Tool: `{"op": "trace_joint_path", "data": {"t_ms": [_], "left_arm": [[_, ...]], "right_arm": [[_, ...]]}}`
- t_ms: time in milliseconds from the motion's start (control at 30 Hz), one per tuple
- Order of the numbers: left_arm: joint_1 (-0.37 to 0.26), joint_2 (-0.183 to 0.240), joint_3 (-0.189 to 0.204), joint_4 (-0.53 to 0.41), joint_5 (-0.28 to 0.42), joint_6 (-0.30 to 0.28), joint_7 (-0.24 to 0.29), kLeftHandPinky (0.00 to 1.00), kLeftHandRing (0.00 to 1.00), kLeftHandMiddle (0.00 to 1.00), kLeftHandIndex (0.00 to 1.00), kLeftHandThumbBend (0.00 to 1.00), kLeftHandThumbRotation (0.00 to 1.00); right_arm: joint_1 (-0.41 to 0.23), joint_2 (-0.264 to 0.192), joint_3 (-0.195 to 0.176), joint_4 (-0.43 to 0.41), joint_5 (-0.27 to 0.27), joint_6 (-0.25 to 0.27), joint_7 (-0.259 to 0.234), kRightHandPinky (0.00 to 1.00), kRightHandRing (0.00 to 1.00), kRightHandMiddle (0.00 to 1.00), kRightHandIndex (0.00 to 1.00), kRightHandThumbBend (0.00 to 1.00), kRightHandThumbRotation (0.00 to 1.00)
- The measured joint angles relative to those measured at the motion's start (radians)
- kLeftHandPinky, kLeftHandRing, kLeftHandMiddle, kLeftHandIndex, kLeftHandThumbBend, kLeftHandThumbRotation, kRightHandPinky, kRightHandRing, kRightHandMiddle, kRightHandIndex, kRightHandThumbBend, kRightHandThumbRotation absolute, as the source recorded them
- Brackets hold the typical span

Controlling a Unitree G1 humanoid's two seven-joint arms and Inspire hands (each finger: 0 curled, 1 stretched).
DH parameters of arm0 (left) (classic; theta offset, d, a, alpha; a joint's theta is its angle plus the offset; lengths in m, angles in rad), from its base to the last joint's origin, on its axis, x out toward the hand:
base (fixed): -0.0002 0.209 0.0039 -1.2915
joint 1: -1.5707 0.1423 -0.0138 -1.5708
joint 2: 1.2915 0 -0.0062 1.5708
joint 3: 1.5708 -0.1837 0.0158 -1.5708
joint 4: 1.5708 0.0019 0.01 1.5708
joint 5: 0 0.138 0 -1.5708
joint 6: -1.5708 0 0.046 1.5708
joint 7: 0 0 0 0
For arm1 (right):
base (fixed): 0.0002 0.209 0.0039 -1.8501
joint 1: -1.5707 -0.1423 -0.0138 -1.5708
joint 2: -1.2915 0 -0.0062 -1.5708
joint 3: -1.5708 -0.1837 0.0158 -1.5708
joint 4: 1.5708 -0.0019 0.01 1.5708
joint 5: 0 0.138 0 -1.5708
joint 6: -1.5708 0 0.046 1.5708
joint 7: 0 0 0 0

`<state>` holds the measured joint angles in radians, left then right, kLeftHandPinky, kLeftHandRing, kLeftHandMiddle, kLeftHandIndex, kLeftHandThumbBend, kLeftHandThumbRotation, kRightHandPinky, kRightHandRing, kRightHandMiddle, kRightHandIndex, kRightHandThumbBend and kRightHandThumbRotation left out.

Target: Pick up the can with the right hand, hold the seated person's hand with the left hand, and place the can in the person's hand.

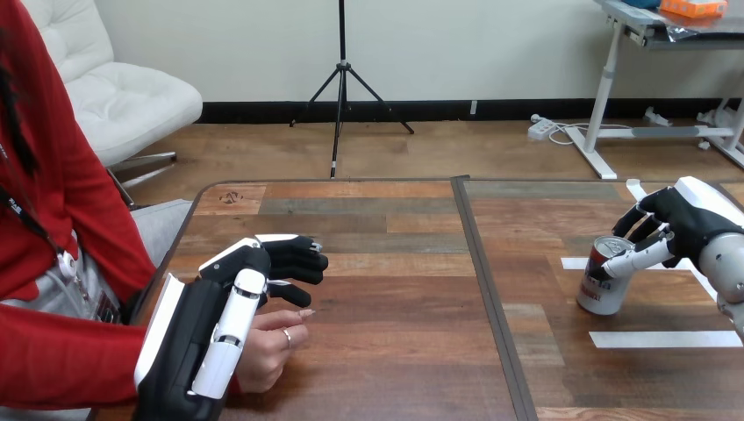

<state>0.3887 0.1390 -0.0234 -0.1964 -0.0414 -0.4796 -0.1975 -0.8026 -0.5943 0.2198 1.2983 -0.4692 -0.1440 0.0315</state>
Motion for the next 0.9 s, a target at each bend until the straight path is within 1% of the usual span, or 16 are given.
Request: {"op": "trace_joint_path", "data": {"t_ms": [567, 900], "left_arm": [[0.000, 0.000, 0.000, 0.000, 0.003, -0.001, 0.001, 0.55, 0.63, 0.63, 0.62, 0.16, 0.99], [0.000, 0.000, 0.000, 0.000, 0.005, -0.005, 0.001, 0.54, 0.64, 0.64, 0.62, 0.16, 1.00]], "right_arm": [[0.000, 0.000, 0.003, 0.000, -0.001, 0.005, 0.000, 0.48, 0.55, 0.59, 0.58, 1.00, 0.16], [-0.001, 0.000, 0.009, 0.000, -0.004, 0.022, 0.025, 0.48, 0.55, 0.59, 0.60, 1.00, 0.16]]}}
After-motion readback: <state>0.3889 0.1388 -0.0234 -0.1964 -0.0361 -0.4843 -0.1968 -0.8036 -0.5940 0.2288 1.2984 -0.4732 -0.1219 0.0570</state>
